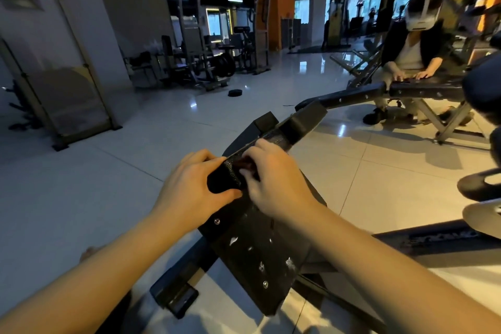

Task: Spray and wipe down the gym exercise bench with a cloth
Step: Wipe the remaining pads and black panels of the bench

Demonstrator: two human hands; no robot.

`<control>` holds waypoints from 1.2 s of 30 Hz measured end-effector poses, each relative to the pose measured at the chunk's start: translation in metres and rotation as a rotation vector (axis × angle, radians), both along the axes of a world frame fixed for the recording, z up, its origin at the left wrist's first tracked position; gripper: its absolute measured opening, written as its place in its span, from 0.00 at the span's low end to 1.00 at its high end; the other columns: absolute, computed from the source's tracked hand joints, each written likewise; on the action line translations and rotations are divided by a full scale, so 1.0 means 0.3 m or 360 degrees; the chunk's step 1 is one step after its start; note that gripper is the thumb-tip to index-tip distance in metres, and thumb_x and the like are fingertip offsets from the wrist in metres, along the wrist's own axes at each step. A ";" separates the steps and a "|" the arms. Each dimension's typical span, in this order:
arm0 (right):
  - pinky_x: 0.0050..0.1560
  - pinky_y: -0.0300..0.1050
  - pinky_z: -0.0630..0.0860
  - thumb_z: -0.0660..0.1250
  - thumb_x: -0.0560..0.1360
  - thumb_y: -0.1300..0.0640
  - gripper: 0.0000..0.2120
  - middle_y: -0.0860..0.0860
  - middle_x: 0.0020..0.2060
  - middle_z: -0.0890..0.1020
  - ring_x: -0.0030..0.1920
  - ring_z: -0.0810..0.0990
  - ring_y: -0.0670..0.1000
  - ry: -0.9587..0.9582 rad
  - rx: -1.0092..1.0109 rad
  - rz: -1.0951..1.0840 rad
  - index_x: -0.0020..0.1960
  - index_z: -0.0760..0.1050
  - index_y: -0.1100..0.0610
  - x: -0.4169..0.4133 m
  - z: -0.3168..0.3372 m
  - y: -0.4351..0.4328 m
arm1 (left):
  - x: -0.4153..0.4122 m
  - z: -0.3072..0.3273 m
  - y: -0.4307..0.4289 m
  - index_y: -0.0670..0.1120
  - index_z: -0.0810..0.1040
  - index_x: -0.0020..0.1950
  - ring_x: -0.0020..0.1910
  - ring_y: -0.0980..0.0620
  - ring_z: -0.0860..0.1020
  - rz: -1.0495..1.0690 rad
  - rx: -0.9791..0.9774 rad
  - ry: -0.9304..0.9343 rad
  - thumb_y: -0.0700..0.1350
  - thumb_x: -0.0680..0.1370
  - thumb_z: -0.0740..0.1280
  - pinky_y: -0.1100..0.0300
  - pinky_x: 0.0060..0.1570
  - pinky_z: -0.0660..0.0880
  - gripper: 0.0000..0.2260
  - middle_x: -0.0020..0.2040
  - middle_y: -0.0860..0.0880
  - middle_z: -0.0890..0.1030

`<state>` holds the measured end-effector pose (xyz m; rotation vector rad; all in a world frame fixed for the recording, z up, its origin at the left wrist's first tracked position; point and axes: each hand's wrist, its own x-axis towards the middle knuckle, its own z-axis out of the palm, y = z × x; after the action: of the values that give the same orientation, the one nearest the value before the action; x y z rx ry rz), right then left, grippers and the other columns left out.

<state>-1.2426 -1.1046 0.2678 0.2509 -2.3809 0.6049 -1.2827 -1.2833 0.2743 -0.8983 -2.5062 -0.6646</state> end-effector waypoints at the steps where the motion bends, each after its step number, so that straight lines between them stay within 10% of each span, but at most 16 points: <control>1: 0.53 0.42 0.74 0.69 0.79 0.55 0.08 0.47 0.52 0.76 0.53 0.75 0.47 0.0010 0.0007 -0.0032 0.56 0.79 0.56 -0.007 0.004 0.020 | 0.001 0.000 0.001 0.53 0.79 0.67 0.53 0.57 0.72 0.0005 -0.0008 0.0003 0.62 0.72 0.73 0.56 0.52 0.74 0.26 0.49 0.60 0.72; 6: 0.48 0.43 0.70 0.68 0.80 0.57 0.10 0.55 0.55 0.81 0.55 0.81 0.56 -0.0227 -0.0275 -0.0592 0.58 0.81 0.59 -0.188 0.058 0.242 | -0.001 -0.004 0.004 0.51 0.77 0.71 0.57 0.55 0.72 0.0063 -0.0061 0.0031 0.63 0.73 0.74 0.54 0.56 0.74 0.30 0.54 0.57 0.74; 14: 0.55 0.45 0.77 0.68 0.80 0.55 0.09 0.50 0.54 0.77 0.54 0.76 0.49 0.0025 0.0006 0.0044 0.59 0.79 0.57 0.028 -0.010 0.002 | 0.020 0.005 0.013 0.53 0.79 0.67 0.55 0.55 0.72 0.0118 -0.0095 -0.0031 0.63 0.72 0.72 0.50 0.55 0.75 0.26 0.51 0.57 0.74; 21: 0.50 0.50 0.77 0.68 0.80 0.56 0.10 0.57 0.54 0.81 0.54 0.82 0.59 -0.0210 -0.0227 -0.0552 0.58 0.81 0.60 -0.159 0.051 0.236 | 0.027 0.027 0.024 0.51 0.78 0.70 0.57 0.53 0.70 0.0181 -0.0248 0.0025 0.63 0.74 0.73 0.56 0.53 0.69 0.28 0.55 0.53 0.76; 28: 0.53 0.46 0.76 0.70 0.79 0.55 0.08 0.50 0.51 0.78 0.52 0.77 0.50 -0.0027 0.0059 0.0041 0.56 0.80 0.57 -0.016 0.014 0.039 | 0.003 0.017 0.017 0.51 0.78 0.68 0.56 0.53 0.70 0.0168 -0.0247 0.0039 0.64 0.73 0.72 0.55 0.53 0.70 0.28 0.52 0.54 0.75; 36: 0.51 0.48 0.78 0.68 0.80 0.58 0.10 0.56 0.53 0.83 0.53 0.82 0.57 -0.0255 -0.0146 -0.0541 0.59 0.82 0.59 -0.169 0.078 0.195 | -0.008 -0.012 0.008 0.51 0.73 0.74 0.61 0.54 0.69 0.0130 -0.0155 0.0037 0.65 0.75 0.71 0.54 0.60 0.71 0.32 0.61 0.54 0.74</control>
<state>-1.2933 -1.0462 0.2911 -0.2477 -2.4628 0.5862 -1.2853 -1.2809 0.2708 -0.8269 -2.5581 -0.5070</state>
